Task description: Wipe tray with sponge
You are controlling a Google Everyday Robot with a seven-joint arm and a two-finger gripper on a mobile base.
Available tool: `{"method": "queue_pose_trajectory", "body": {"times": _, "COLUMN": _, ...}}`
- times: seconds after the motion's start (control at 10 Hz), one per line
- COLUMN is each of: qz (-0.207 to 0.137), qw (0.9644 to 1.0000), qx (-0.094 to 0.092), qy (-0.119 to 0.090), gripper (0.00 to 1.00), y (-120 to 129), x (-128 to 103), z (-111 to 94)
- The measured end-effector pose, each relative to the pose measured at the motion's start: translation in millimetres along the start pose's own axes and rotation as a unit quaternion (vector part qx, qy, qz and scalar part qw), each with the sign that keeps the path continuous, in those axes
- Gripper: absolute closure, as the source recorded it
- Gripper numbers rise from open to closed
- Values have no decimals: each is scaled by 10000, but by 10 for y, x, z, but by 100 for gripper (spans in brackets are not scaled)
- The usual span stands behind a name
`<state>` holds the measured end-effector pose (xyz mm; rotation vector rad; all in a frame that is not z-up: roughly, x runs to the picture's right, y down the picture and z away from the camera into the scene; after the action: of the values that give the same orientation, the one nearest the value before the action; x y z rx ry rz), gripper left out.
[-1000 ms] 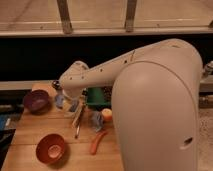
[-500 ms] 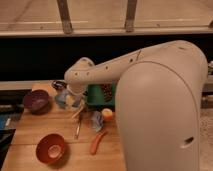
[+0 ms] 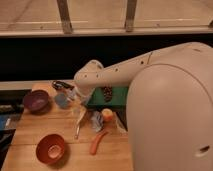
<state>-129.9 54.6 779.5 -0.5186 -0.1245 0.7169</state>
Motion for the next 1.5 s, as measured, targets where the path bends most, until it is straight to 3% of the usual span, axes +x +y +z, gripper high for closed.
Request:
{"method": "queue_pose_trajectory", "body": {"times": 0.4, "qz": 396, "qw": 9989, "qx": 136, "qy": 231, "gripper": 56, "y": -314, "x": 160, "z": -73}}
{"method": "queue_pose_trajectory", "body": {"times": 0.6, "qz": 613, "qw": 9979, "qx": 212, "qy": 19, "gripper": 56, "y": -431, "x": 361, "z": -159}}
{"method": "queue_pose_trajectory", "body": {"times": 0.8, "qz": 327, "qw": 9991, "qx": 164, "qy": -221, "gripper": 61, "y": -329, "x": 427, "z": -222}}
{"method": "queue_pose_trajectory", "body": {"times": 0.9, "qz": 7, "qw": 9993, "qx": 65, "qy": -375, "gripper": 71, "y": -134, "x": 387, "z": -222}}
{"method": "queue_pose_trajectory", "body": {"times": 1.0, "qz": -132, "qw": 9989, "qx": 9, "qy": -449, "gripper": 75, "y": -32, "x": 358, "z": -224}}
{"method": "queue_pose_trajectory", "body": {"times": 1.4, "qz": -136, "qw": 9990, "qx": 1, "qy": -425, "gripper": 75, "y": -37, "x": 370, "z": -206}}
{"method": "queue_pose_trajectory", "body": {"times": 1.5, "qz": -73, "qw": 9995, "qx": 41, "qy": -306, "gripper": 75, "y": -89, "x": 378, "z": -167}}
